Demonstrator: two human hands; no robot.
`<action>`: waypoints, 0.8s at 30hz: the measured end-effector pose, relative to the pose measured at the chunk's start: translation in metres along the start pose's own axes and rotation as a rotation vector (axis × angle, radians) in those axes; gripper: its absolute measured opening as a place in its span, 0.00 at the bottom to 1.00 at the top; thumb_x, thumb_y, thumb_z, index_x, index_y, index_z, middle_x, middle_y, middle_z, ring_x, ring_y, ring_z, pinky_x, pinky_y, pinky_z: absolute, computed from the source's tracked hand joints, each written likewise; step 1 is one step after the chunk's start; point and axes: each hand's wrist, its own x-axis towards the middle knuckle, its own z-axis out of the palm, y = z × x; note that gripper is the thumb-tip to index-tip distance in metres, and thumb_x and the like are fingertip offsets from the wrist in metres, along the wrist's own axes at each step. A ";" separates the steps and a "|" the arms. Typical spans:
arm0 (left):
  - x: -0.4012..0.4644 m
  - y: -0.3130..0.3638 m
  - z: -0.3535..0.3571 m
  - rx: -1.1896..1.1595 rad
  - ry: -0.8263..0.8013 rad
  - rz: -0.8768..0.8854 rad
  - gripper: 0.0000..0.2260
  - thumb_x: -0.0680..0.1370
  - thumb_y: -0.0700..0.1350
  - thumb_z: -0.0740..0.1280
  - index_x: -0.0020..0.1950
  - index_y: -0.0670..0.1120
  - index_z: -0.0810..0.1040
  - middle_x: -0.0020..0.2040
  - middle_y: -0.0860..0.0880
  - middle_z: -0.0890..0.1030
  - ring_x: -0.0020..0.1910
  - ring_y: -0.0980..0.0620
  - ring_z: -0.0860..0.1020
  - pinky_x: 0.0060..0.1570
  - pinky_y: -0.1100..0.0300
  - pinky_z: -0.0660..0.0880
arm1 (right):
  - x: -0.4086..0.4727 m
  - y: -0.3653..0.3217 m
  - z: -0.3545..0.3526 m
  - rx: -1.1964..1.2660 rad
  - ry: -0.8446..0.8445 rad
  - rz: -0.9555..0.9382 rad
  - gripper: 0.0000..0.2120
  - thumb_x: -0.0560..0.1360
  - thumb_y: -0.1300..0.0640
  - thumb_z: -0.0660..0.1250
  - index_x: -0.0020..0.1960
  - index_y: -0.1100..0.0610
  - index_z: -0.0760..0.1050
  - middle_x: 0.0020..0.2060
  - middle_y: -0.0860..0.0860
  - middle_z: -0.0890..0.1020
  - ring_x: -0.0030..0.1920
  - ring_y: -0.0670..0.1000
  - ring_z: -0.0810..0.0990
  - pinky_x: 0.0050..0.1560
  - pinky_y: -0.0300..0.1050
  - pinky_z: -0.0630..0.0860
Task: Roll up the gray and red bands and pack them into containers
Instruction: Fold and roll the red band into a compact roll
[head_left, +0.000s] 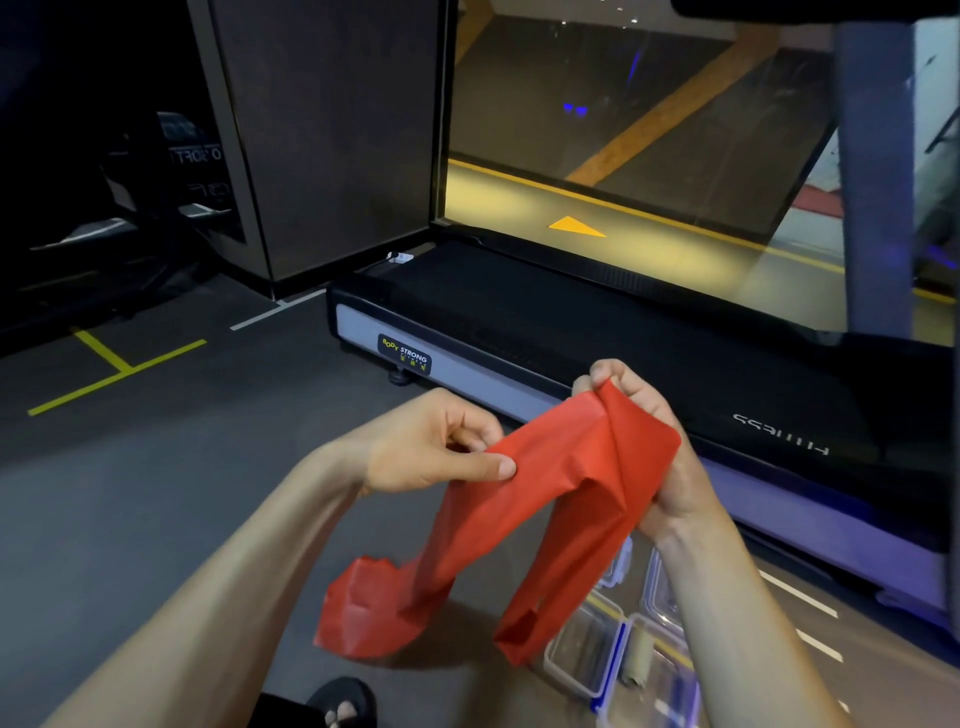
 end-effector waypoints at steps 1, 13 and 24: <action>0.000 -0.001 0.000 -0.007 -0.003 -0.004 0.08 0.78 0.44 0.74 0.44 0.40 0.83 0.40 0.38 0.83 0.41 0.49 0.76 0.46 0.55 0.72 | 0.000 0.000 0.000 -0.005 -0.001 0.008 0.12 0.83 0.62 0.58 0.45 0.54 0.76 0.36 0.48 0.77 0.31 0.45 0.76 0.32 0.38 0.76; -0.001 0.002 0.003 -0.033 -0.015 -0.040 0.05 0.78 0.42 0.73 0.45 0.41 0.84 0.40 0.43 0.85 0.40 0.54 0.79 0.46 0.64 0.75 | -0.002 0.000 -0.007 -0.020 -0.044 0.030 0.17 0.85 0.65 0.56 0.45 0.52 0.78 0.36 0.49 0.77 0.32 0.45 0.76 0.34 0.40 0.77; -0.010 0.007 -0.009 -0.371 -0.117 -0.018 0.08 0.76 0.49 0.74 0.39 0.50 0.80 0.33 0.51 0.75 0.32 0.56 0.72 0.36 0.63 0.67 | -0.004 0.003 -0.021 -0.157 -0.030 0.030 0.04 0.79 0.55 0.69 0.46 0.55 0.78 0.37 0.51 0.79 0.32 0.45 0.77 0.33 0.36 0.75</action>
